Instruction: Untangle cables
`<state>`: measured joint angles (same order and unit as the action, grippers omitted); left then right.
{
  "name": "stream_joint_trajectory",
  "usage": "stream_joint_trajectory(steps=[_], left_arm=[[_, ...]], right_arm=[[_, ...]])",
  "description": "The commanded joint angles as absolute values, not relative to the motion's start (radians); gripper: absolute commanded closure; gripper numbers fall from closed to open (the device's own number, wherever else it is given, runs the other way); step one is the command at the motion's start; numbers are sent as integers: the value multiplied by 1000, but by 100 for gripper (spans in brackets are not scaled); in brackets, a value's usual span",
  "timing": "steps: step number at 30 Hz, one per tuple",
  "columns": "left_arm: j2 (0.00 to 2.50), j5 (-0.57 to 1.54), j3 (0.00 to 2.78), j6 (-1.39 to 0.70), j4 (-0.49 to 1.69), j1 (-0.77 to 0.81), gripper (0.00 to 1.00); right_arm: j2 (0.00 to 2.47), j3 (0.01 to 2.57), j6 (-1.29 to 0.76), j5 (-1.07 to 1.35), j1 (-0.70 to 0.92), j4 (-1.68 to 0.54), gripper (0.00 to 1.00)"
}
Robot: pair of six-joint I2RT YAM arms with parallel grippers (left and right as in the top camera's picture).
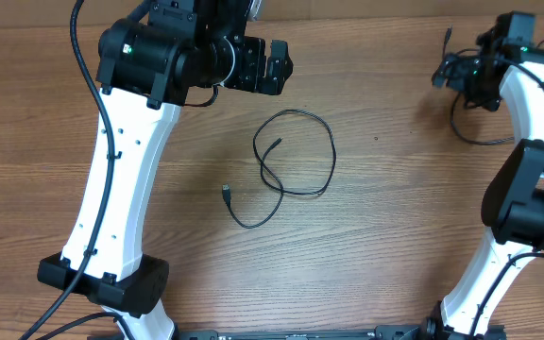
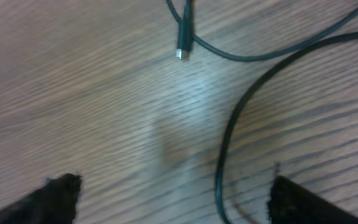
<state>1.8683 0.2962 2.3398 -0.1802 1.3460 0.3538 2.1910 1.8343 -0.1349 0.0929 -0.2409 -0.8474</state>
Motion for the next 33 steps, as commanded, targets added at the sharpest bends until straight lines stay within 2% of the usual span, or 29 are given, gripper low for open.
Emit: stream_joint_trajectory(steps=[1,5,10,17,28,33], left_arm=[[1877,303,2336,-179,1346,360,0],[1877,303,2336,-179,1345,360,1],[1877,303,2336,-179,1337,360,0],[1877,303,2336,-179,1340,360,0],[1877,303,2336,-179,1339,360,1],[1877,303,2336,-179,1339,360,1]], right_arm=[[2170,1769,-130,11,-249,-814,15],[2170,1708,-132,25,-251,-770,25],[2171,1687,-129,38,-248,-753,53],[2171,1687,-130,38,-247,-703,67],[2173,1652,-129,35,-249,-686,65],[2173,1642,-130,35,-249,-676,75]])
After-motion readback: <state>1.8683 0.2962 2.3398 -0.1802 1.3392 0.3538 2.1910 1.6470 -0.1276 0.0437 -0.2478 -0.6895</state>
